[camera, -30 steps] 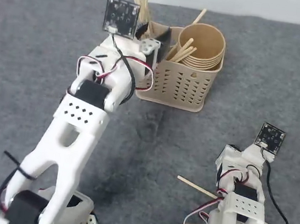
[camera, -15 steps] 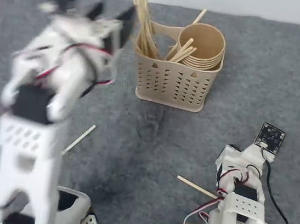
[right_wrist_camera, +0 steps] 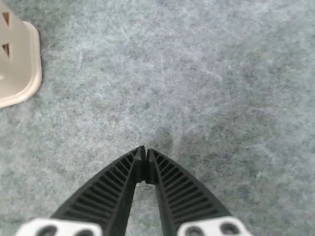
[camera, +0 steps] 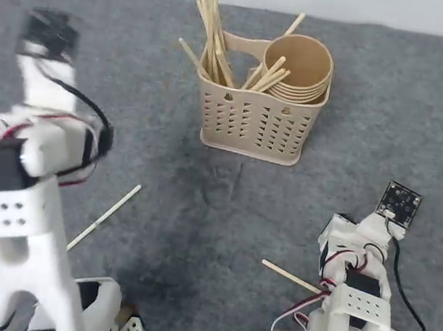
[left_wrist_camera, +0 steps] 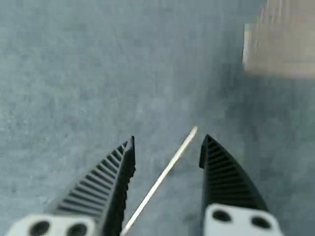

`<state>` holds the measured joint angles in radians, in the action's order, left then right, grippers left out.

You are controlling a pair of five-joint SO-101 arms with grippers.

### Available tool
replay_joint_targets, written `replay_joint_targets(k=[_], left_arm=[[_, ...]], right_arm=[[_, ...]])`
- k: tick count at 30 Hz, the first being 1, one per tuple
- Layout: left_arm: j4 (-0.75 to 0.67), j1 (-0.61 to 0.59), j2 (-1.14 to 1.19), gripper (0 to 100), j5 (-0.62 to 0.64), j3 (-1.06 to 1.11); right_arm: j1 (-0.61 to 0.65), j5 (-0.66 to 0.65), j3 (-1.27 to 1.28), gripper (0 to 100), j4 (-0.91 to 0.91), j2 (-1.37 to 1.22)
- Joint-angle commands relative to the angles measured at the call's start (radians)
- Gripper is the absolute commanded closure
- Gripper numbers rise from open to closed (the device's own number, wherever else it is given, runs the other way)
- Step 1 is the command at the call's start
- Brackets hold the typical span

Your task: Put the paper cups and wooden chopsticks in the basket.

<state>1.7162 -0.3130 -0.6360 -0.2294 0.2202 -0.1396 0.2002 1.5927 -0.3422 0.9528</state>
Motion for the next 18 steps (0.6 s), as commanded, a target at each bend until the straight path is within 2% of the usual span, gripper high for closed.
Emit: replay_joint_targets(k=[1, 5, 12, 18], left_arm=[[0.029, -0.006, -0.018, 79, -0.212, 0.193], [-0.06, -0.005, -0.021, 79, -0.318, 0.427], [-0.459, -0.002, -0.014, 79, -0.318, 0.751], [-0.784, 0.003, -0.014, 79, -0.316, 0.947]], right_arm=[[0.001, -0.015, -0.032, 98.9, -0.005, 0.027], [0.001, -0.015, -0.031, 98.9, -0.007, 0.027], [0.001, -0.015, -0.031, 98.9, -0.007, 0.027], [0.001, -0.015, -0.031, 98.9, -0.007, 0.027]])
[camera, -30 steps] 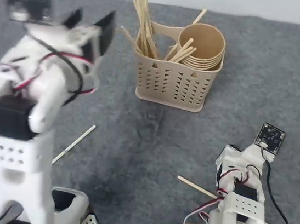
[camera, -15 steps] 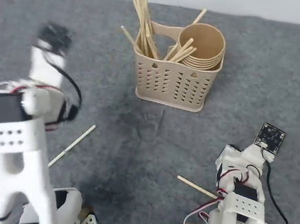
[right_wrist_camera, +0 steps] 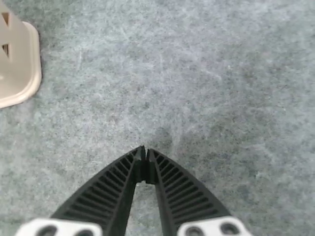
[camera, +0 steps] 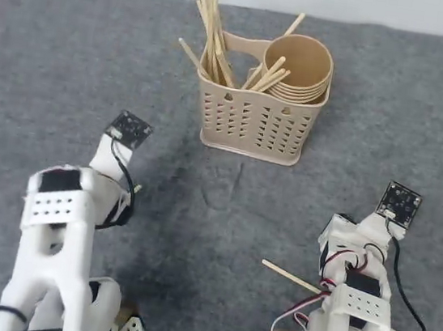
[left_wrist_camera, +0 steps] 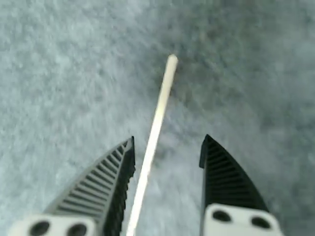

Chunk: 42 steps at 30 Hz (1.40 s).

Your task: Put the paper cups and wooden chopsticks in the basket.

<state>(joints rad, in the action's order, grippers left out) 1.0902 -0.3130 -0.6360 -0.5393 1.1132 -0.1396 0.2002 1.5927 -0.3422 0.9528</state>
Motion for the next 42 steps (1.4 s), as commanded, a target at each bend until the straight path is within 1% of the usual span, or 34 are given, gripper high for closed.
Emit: replay_joint_targets(k=[1, 4, 6, 10, 14, 16, 19, 24, 28, 30, 31, 34, 36, 37, 39, 42], left_arm=[[-0.203, 0.003, -0.014, 79, 0.0, 0.079], [-0.304, 0.003, -0.014, 79, 0.052, 0.125], [-0.334, 0.02, -0.012, 79, 0.08, 0.13], [-0.339, 0.107, -0.012, 79, 0.118, 0.131], [-0.338, 0.17, -0.011, 81, 0.199, 0.133], [-0.338, 0.173, -0.011, 85, 0.221, 0.133], [-0.336, 0.167, -0.011, 89, 0.219, 0.133], [-0.293, 0.138, -0.011, 89, 0.219, 0.125], [-0.287, 0.138, 0.058, 89, 0.222, 0.082], [-0.258, 0.137, 0.132, 89, 0.226, 0.01], [-0.218, 0.137, 0.175, 89, 0.226, -0.039], [-0.038, 0.138, 0.295, 89, 0.221, -0.203], [0.044, 0.138, 0.364, 90, 0.221, -0.28], [0.061, 0.138, 0.391, 90, 0.219, -0.298], [0.051, 0.137, 0.422, 89, 0.216, -0.308], [0.038, 0.137, 0.442, 89, 0.146, -0.303]], right_arm=[[0.001, -0.015, -0.031, 98.9, -0.007, 0.027], [0.001, -0.015, -0.031, 98.9, -0.007, 0.027], [0.001, -0.015, -0.031, 98.9, -0.007, 0.027], [0.001, -0.015, -0.031, 98.9, -0.007, 0.027], [-0.001, -0.015, -0.029, 98.9, -0.007, 0.027], [-0.001, -0.015, -0.029, 98.9, -0.007, 0.027], [-0.001, -0.015, -0.029, 98.9, -0.007, 0.027], [-0.001, -0.015, -0.029, 98.9, -0.007, 0.027], [-0.001, -0.015, -0.029, 98.9, -0.008, 0.027], [-0.001, -0.015, -0.029, 98.9, -0.008, 0.027], [-0.001, -0.015, -0.029, 98.9, -0.008, 0.027], [-0.001, -0.015, -0.029, 98.9, -0.004, 0.027], [-0.001, -0.015, -0.029, 98.9, -0.005, 0.027], [-0.001, -0.015, -0.029, 98.9, -0.007, 0.027], [-0.001, -0.015, -0.029, 98.9, -0.007, 0.027], [-0.001, -0.015, -0.029, 98.9, -0.007, 0.027]])
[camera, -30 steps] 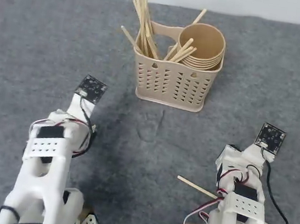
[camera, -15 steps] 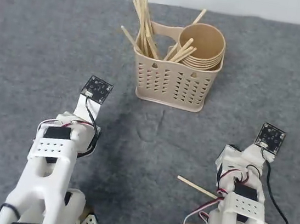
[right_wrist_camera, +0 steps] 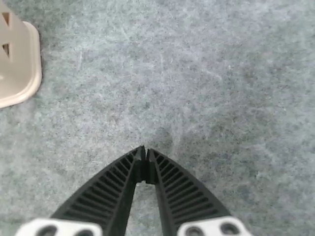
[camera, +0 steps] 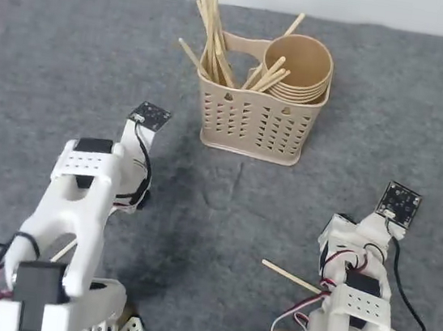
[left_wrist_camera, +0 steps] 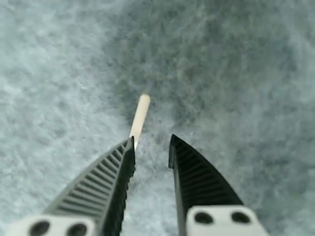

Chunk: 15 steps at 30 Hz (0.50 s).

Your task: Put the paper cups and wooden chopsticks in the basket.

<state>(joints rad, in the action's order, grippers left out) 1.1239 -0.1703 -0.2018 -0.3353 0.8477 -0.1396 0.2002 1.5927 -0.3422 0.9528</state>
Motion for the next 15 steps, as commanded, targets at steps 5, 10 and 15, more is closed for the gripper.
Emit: replay_joint_targets(k=[5, 10, 15], left_arm=[[-0.006, -0.008, 0.032, 89, -0.152, -0.038], [-0.149, -0.074, 0.098, 89, -0.152, -0.038], [-0.117, -0.094, 0.152, 89, -0.153, -0.077]], right_arm=[[-0.001, -0.015, -0.029, 98.9, -0.007, 0.027], [-0.001, -0.015, -0.028, 98.9, -0.008, 0.027], [-0.001, -0.015, -0.028, 98.9, -0.008, 0.027]])
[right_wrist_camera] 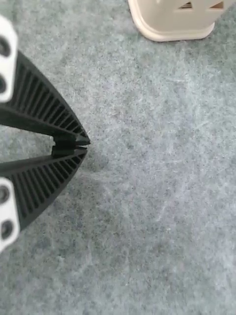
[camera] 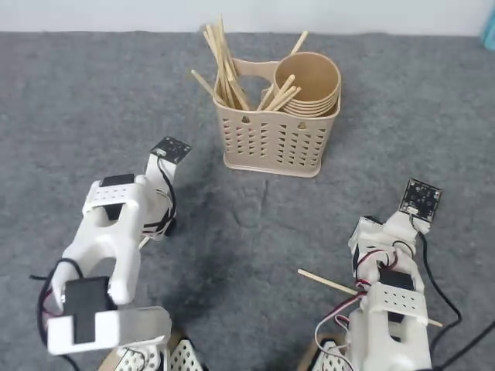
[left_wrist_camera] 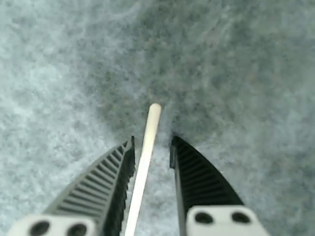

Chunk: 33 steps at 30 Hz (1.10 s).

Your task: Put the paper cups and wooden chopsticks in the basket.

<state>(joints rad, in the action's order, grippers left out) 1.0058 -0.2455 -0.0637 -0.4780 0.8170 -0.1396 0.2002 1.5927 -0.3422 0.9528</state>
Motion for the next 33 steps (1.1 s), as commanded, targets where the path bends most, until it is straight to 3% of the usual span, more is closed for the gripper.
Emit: replay_joint_targets(k=[1, 4, 7, 14, 23, 29, 33], left_arm=[[0.003, -0.017, 0.018, 90, -0.011, -0.048], [0.006, -0.014, 0.021, 91, -0.011, -0.05], [0.009, -0.014, 0.021, 100, -0.009, -0.044], [0.15, -0.015, 0.012, 99, -0.009, -0.054], [0.437, -0.046, 0.011, 99, -0.008, -0.286], [0.532, -0.112, 0.002, 99, -0.017, -0.36], [0.577, -0.14, -0.114, 99, -0.095, -0.308]], right_arm=[[-0.001, -0.015, -0.028, 98.9, -0.008, 0.027], [-0.001, -0.015, -0.028, 98.9, -0.008, 0.027], [-0.001, -0.015, -0.029, 98.9, -0.008, 0.027], [-0.001, -0.015, -0.031, 98.9, -0.008, 0.027], [-0.001, -0.015, -0.031, 98.9, -0.007, 0.027], [-0.001, -0.015, -0.031, 98.9, -0.007, 0.027], [-0.001, -0.015, -0.031, 98.9, -0.007, 0.027]])
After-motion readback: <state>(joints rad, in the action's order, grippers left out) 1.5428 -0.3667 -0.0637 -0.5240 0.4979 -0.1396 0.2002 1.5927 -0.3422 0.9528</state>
